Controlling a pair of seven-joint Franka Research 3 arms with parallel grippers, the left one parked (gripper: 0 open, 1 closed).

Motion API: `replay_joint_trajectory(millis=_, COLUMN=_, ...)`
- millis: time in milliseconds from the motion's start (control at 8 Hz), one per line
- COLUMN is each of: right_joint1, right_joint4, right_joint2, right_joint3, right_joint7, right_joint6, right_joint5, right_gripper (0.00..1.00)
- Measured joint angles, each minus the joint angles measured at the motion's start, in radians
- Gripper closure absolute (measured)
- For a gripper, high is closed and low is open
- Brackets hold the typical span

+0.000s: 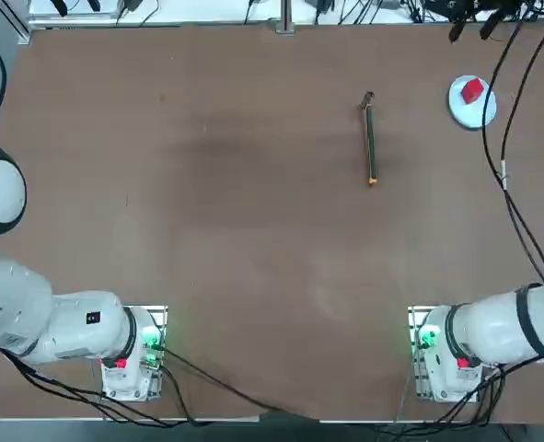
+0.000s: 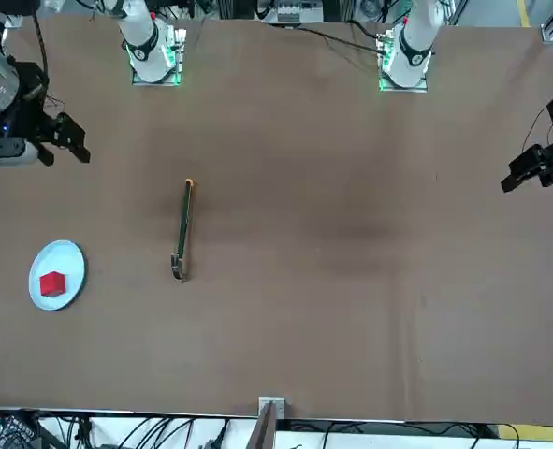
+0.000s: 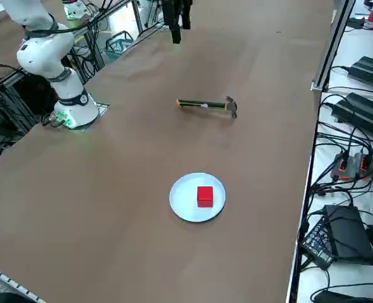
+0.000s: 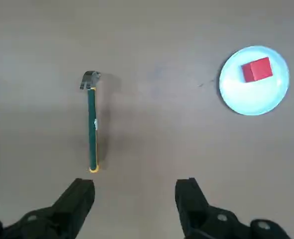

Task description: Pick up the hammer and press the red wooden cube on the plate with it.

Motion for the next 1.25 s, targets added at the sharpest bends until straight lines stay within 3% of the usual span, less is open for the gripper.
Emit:
replay_joint_trajectory(millis=625, right_joint1=0.117, right_joint4=-0.078, right_joint2=0.265, right_joint3=0.007, right_joint7=0.137, right_joint6=0.335, right_joint5=0.002, right_gripper=0.0)
replay_joint_trajectory(millis=1000, right_joint1=0.169, right_joint4=-0.156, right_joint2=0.383, right_joint3=0.008, right_joint7=0.287, right_joint6=0.553, right_joint5=0.002, right_gripper=0.0)
replay_joint_trajectory(millis=1250, right_joint1=0.197, right_joint4=-0.181, right_joint2=0.445, right_joint3=0.008, right_joint7=0.377, right_joint6=0.635, right_joint5=0.002, right_gripper=0.0)
